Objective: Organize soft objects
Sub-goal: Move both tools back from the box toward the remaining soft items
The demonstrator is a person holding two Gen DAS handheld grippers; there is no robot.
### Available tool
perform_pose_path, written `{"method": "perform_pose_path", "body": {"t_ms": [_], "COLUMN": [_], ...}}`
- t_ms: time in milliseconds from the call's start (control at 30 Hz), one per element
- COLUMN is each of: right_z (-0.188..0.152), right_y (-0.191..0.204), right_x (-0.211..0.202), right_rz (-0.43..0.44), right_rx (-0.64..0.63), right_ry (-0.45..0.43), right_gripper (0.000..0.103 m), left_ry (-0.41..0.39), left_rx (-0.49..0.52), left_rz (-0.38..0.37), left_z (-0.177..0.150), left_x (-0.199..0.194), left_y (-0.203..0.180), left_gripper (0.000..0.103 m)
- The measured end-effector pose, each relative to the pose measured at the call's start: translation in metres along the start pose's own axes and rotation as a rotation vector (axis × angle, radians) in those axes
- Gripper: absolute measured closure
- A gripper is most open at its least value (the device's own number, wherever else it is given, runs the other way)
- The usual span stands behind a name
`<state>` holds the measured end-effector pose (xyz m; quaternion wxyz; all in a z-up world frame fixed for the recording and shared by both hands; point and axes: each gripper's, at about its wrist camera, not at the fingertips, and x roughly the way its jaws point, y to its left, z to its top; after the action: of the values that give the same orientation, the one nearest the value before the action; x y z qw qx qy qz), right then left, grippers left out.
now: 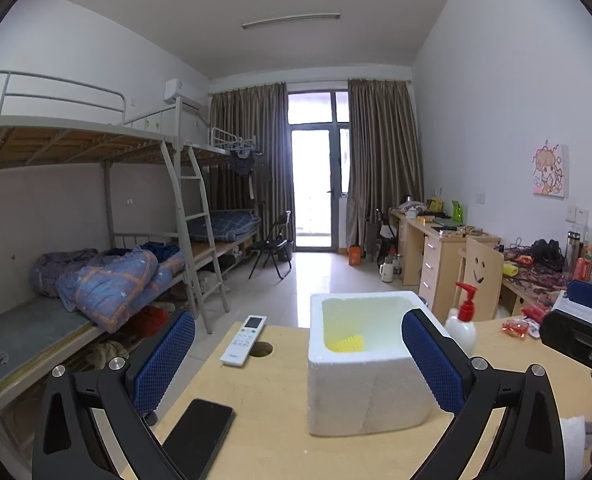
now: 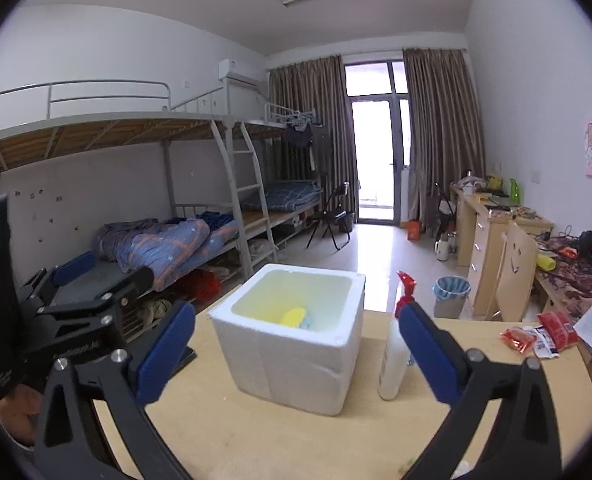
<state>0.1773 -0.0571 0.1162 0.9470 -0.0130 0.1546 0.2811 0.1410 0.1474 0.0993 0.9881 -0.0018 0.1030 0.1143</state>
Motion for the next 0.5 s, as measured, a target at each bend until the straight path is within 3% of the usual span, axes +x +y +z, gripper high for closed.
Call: {"method": "perform_pose_path", "body": {"t_ms": [367, 500], "right_z": [-0.019, -0.032], "right_y": [-0.006, -0.004], "right_x": [-0.049, -0.069], "right_rz": [-0.031, -0.04], "right_rx": [-0.027, -0.033], "right_ry": [-0.056, -0.084], "right_gripper": [0.0, 0.0], "left_ry": [-0.032, -0.078], "left_rx": [0.026, 0.029], "left_rz": [-0.018, -0.045], "left_z": [-0.01, -0.019], "left_x": [-0.053, -0.078], "left_y": [-0.021, -0.028], "left_gripper": [0.0, 0.0]}}
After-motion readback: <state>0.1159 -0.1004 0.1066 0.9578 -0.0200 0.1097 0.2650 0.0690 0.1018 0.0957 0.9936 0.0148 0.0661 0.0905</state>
